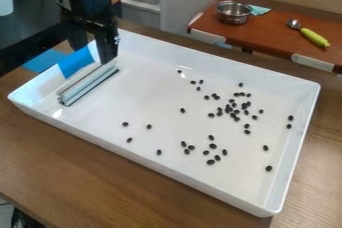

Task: Sweep into pile

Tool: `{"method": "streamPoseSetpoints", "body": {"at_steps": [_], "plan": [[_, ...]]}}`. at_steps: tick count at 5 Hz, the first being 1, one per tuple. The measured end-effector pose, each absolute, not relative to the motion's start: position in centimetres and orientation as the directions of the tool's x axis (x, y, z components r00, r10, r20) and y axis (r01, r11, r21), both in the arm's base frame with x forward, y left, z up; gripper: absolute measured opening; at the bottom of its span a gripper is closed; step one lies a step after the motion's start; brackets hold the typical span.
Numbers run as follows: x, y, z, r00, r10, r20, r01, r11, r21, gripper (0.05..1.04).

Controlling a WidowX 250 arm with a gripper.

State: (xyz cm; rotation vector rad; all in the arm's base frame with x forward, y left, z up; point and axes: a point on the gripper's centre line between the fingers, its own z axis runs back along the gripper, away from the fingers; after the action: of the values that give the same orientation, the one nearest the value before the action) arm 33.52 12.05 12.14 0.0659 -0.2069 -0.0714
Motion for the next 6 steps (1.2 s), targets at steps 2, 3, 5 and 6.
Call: {"method": "streamPoseSetpoints", "body": {"at_steps": [2,3,5,6], "plan": [[33.5,11.8,10.1,0.986,-0.073,0.151,0.070,0.997,0.028,1.001],[33.7,13.2,9.7,0.988,-0.042,0.151,0.037,0.999,0.038,1.001],[34.7,15.2,8.0,0.985,-0.040,0.168,0.032,0.998,0.047,1.001],[34.8,16.1,8.0,0.983,-0.032,0.179,0.023,0.998,0.053,1.001]]}}
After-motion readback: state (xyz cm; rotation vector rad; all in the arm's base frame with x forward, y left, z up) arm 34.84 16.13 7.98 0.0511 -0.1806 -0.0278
